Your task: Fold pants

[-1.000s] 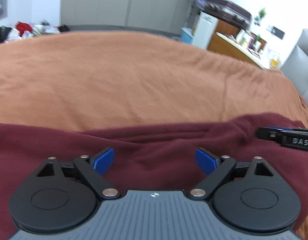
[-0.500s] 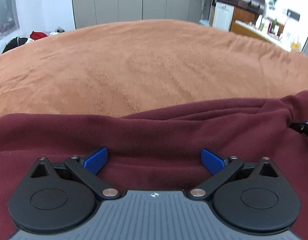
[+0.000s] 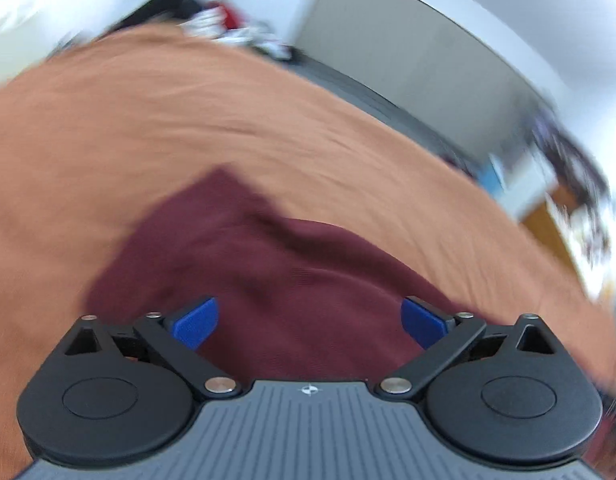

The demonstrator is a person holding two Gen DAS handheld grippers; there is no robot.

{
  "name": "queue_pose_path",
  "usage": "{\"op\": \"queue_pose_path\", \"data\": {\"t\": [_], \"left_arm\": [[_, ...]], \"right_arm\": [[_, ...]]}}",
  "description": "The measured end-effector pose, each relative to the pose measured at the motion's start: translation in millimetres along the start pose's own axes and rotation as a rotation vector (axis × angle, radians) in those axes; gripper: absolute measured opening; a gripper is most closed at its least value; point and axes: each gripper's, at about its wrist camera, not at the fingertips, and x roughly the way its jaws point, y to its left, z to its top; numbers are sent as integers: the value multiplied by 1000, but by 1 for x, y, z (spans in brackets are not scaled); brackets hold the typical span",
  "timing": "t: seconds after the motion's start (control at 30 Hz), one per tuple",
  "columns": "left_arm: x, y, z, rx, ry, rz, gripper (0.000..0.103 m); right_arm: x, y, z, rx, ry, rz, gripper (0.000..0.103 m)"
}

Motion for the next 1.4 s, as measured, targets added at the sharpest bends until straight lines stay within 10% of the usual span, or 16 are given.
{"op": "queue_pose_path", "data": {"t": [0.3, 0.57, 0.83, 1.13, 1.33, 1.4], "left_arm": [[43, 89, -26, -403, 122, -81, 103], [79, 92, -11, -428, 148, -80, 103], [76, 107, -27, -661, 5, -141, 103], [64, 109, -37, -555, -56, -169, 49], [66, 98, -32, -461, -66, -122, 43], [64, 92, -31, -461, -74, -117, 43]], "right_arm": [[24, 113, -12, -56, 65, 142, 74], [38, 139, -17, -62, 115, 159, 74], [57, 139, -23, -63, 161, 142, 74], [69, 134, -36, -64, 209, 133, 74], [59, 114, -31, -9, 168, 117, 70], [57, 101, -28, 9, 171, 122, 53]]}}
